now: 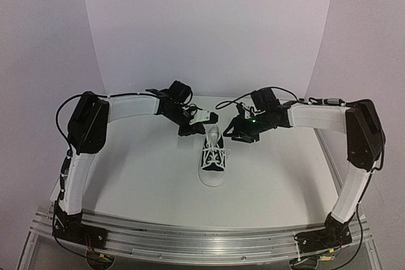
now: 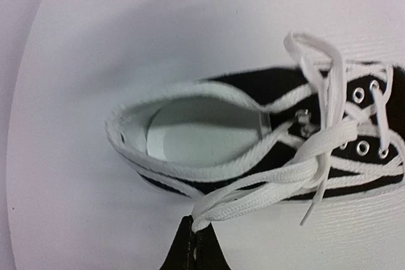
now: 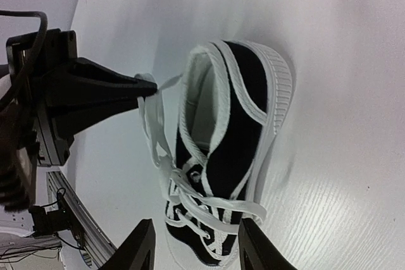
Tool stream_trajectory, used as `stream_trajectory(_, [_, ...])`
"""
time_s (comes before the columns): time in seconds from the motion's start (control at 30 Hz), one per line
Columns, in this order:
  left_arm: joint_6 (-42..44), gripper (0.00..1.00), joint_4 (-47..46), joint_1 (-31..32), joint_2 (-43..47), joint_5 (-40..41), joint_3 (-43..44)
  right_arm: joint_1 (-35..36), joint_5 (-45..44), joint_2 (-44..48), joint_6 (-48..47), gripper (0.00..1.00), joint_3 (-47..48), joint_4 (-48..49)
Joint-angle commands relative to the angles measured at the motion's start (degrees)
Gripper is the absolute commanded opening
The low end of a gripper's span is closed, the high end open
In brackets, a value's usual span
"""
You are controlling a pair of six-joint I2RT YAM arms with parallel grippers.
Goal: Tie the shoes
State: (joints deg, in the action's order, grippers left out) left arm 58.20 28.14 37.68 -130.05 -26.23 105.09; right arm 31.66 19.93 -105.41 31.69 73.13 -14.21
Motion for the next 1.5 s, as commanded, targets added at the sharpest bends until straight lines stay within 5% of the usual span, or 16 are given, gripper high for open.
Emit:
stream_trajectory(0.0, [-3.20,0.00,1.65,0.33,4.37,-2.61,4.65,-0.11,2.81,0.68,-3.00,0.47,3.17,-0.90])
stream_trajectory(0.4, [-4.70,0.13,-1.78,0.65,3.39,-6.59,4.64,1.71,2.18,-1.49,-2.13,0.55,3.30,12.34])
stream_trajectory(0.63, [-8.28,0.74,-1.03,-0.77,3.51,-6.33,6.58,2.01,1.86,-5.37,1.59,0.55,3.95,15.88])
stream_trajectory(0.83, [1.57,0.99,10.92,-5.06,7.83,-17.46,4.97,1.93,-0.82,-3.28,2.41,0.54,1.78,15.88])
stream_trajectory(1.0, [8.25,0.93,16.84,-10.32,10.52,-31.78,-0.93,2.00,-1.18,-0.94,1.84,0.53,0.63,15.88])
stream_trajectory(1.03, [10.46,0.86,17.21,-10.36,10.76,-32.04,-3.11,1.96,-0.88,-0.67,1.71,0.52,0.54,15.88])
stream_trajectory(1.13, [8.11,0.41,9.24,-8.13,11.26,-27.94,-10.48,1.99,-0.50,-0.64,1.61,0.50,0.09,15.73])
stream_trajectory(1.2, [6.33,0.41,4.35,-5.58,10.37,-24.39,-12.07,1.99,-0.85,-0.58,1.80,0.50,-0.33,15.79])
stream_trajectory(1.33, [0.68,0.61,-5.34,-2.74,9.19,-20.87,-13.77,2.00,-1.66,0.21,2.11,0.50,-1.85,15.79])
stream_trajectory(1.47, [-0.37,0.57,-8.73,-0.72,7.59,-18.48,-15.14,1.98,-1.96,1.03,2.16,0.50,-3.42,15.79])
